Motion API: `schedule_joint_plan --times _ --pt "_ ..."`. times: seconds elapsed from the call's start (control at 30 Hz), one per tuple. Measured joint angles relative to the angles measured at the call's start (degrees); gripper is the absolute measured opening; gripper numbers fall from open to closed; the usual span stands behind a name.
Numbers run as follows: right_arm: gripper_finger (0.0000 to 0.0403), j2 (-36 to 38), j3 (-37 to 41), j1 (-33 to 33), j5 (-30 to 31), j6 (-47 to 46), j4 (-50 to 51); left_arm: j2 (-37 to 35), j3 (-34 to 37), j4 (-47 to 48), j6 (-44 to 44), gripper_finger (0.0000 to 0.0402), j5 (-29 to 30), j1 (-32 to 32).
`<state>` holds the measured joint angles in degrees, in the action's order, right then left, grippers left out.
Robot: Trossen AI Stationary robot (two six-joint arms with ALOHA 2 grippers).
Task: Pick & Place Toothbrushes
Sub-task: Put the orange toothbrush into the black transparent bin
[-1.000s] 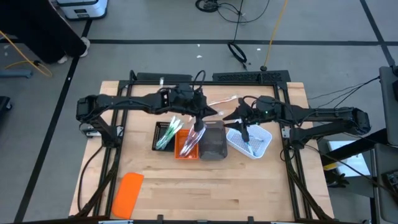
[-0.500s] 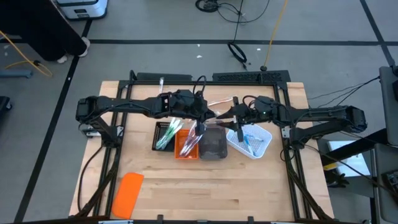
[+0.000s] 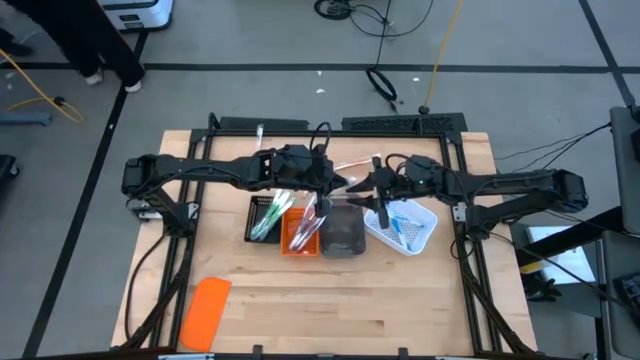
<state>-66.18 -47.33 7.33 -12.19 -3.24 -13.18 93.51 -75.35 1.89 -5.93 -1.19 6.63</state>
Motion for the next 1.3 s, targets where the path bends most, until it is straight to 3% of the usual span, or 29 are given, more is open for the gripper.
schedule_joint_plan --times 0.23,0.57,0.77,1.3 --pt "0.0116 2.96 0.0 0.04 0.32 -0.58 7.85 0.0 -0.02 0.04 -1.01 0.0 0.28 0.09" --pt "0.0116 3.35 0.0 0.07 6.19 1.41 4.55 0.0 -0.02 -0.02 -1.05 0.0 0.42 -0.02" --pt "0.0116 3.44 0.0 0.06 6.38 2.19 1.0 -0.02 -0.07 -0.13 -1.03 0.0 0.39 -0.04" --pt "0.0116 4.28 0.0 0.09 8.04 1.82 4.5 -0.02 -0.07 0.11 -1.18 0.0 0.35 -0.04"
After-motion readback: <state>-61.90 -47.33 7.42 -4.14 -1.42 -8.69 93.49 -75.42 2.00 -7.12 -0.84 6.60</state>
